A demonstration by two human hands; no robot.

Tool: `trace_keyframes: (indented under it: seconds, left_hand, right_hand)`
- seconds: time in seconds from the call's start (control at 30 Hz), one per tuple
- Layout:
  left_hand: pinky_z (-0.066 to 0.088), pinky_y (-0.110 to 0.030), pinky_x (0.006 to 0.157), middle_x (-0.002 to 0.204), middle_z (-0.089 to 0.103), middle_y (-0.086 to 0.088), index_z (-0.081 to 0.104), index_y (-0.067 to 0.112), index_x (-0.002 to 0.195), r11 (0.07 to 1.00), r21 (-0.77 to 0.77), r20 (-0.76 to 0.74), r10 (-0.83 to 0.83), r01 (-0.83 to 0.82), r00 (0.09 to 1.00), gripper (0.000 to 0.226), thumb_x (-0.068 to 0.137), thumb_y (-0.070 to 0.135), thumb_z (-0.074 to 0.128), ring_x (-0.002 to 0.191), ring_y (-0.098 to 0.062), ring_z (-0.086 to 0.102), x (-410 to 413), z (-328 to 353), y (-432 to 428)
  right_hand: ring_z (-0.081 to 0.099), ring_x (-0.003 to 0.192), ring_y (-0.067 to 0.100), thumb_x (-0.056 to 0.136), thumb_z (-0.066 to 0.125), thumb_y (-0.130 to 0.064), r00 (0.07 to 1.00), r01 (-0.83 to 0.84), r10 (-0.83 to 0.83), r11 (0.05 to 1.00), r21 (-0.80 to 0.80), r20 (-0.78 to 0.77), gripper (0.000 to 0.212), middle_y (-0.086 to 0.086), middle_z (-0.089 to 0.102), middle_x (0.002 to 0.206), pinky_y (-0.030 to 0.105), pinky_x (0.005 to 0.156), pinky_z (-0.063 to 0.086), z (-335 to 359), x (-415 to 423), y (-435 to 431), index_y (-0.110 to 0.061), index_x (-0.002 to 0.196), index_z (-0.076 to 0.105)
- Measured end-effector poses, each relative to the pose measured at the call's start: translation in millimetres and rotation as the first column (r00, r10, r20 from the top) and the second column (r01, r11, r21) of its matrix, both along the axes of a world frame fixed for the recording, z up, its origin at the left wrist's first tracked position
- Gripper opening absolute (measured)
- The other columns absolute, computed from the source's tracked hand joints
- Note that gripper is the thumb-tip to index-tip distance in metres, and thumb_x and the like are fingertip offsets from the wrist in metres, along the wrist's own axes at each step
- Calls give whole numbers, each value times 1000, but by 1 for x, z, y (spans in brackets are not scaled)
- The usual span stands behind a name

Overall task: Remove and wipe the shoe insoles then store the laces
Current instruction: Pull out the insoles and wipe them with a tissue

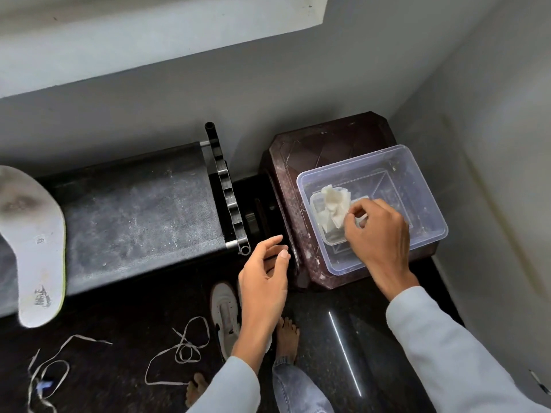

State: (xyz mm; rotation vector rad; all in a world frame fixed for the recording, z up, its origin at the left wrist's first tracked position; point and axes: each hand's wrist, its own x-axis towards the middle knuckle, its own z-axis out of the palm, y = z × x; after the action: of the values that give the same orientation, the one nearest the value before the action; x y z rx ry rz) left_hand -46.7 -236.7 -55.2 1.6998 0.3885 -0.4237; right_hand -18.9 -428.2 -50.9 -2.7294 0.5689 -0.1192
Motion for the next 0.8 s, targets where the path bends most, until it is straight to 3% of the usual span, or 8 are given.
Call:
trace_keyframes:
  seconds: [0.07,0.2,0.3,0.4,0.47,0.6,0.7,0.8]
  left_hand:
    - [55,-23,91,104,73,10,66,32,111,1000,-10,25,-28,28,999,22,98,14,60,100,-5,70,5,2,-9]
    - [55,-18,86,100,73,11,69,28,108,997,-22,85,-71,73,994,19,97,15,60,97,-2,68,18,12,-32]
    - [54,-13,82,108,70,8,67,23,121,990,-32,103,-132,136,986,25,97,19,62,96,-2,68,27,17,-51]
    - [56,-19,88,127,61,8,57,29,136,971,22,107,-239,238,965,42,95,27,65,101,-2,66,32,14,-67]
    - [56,-21,89,133,57,9,54,30,139,974,74,115,-219,212,969,47,94,30,66,105,-2,64,36,9,-70]
    - [55,-14,74,112,72,4,64,25,129,990,-96,24,-98,100,995,38,93,37,67,91,-4,70,44,9,-67]
    - [60,-32,82,94,76,7,73,27,113,992,-54,96,-112,117,989,22,91,27,71,87,-3,71,39,4,-60]
    - [58,-44,87,89,77,10,76,27,99,1000,-1,87,1,-1,996,13,89,21,70,87,-7,73,34,-3,-40]
  right_hand:
    - [58,73,13,86,68,-15,996,83,-84,980,181,0,3,-3,65,84,8,57,31,2,-3,-4,-13,83,69]
    - [63,81,10,86,70,-17,970,231,-238,865,445,-41,5,-5,69,83,16,66,43,6,-6,-11,-12,85,69]
    - [68,80,14,85,69,-15,953,270,-303,812,518,-23,3,-2,72,81,17,62,43,11,-8,-13,-13,85,68]
    - [72,81,19,84,69,-16,944,288,-326,754,591,-43,2,2,74,80,29,68,54,14,-10,-13,-15,83,67]
    - [72,79,20,83,69,-14,945,283,-323,756,590,-40,3,2,74,79,30,69,57,16,-10,-12,-15,82,67]
    - [63,70,2,83,70,-8,992,97,-120,912,400,34,5,-1,69,75,2,58,44,19,-13,-7,-9,80,66]
    - [62,69,-1,83,72,-7,998,-53,35,926,374,55,9,-1,68,73,1,60,44,19,-17,7,-11,79,65]
    - [64,72,-1,82,73,-6,992,-122,101,898,422,70,12,-8,68,75,2,64,45,21,-17,29,-15,81,66]
